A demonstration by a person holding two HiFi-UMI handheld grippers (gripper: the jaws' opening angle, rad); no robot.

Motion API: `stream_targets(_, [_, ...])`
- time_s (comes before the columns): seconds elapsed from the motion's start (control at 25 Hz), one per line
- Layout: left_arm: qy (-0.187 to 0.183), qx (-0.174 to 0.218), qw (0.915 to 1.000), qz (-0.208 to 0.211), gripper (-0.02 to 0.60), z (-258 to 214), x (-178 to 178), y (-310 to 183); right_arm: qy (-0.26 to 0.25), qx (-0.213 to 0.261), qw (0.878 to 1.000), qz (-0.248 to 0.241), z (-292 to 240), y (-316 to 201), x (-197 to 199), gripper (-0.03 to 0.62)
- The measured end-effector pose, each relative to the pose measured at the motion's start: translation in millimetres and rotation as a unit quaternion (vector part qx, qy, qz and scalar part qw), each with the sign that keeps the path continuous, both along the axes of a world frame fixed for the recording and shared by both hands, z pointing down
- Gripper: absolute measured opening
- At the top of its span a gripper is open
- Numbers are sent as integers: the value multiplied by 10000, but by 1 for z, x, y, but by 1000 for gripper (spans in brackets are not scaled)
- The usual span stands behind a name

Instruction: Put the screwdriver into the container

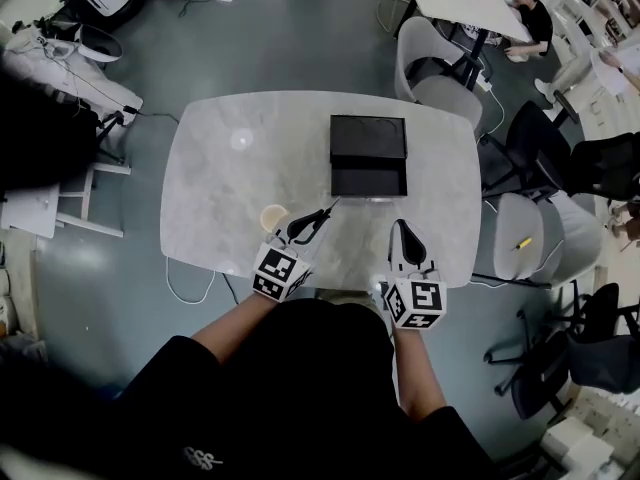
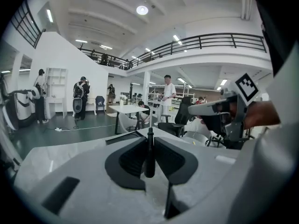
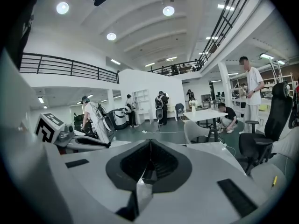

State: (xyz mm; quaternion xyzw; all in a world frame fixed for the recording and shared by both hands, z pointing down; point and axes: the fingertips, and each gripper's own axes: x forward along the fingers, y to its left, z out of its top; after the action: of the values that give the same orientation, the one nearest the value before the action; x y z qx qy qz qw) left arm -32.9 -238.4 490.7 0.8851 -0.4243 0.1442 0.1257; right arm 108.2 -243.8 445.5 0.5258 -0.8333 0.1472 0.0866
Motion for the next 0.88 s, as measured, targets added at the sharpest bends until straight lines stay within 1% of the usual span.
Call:
stream_targets(0.2, [-269, -381, 9989, -9, 64, 37, 21, -46, -10, -243, 9995, -179, 15, -25, 12, 12])
stream_targets(0.28, [-481, -485, 9977, 14, 65, 55, 25, -62, 1, -347, 9991, -251, 24, -31, 14, 12])
stream_targets(0.4, [-862, -642, 9941, 171, 66, 86, 31, -80, 2, -495, 9982, -328, 36, -39, 14, 12])
stream_targets(0.52, [-1121, -794, 9901, 306, 66, 113, 40, -99, -12, -645, 9973, -357, 48, -48, 19, 12])
stream_targets(0.64, [-1419, -959, 9841, 481, 66, 149, 48, -116, -25, -790, 9964, -311, 60, -53, 27, 12])
stream_targets(0.76, [-1780, -1119, 9746, 770, 66, 178, 52, -126, -11, -900, 9955, -300, 67, -53, 30, 12])
stream_targets(0.88, [-2072, -1265, 9654, 952, 66, 202, 56, -136, -13, -1006, 9945, -287, 75, -56, 35, 12])
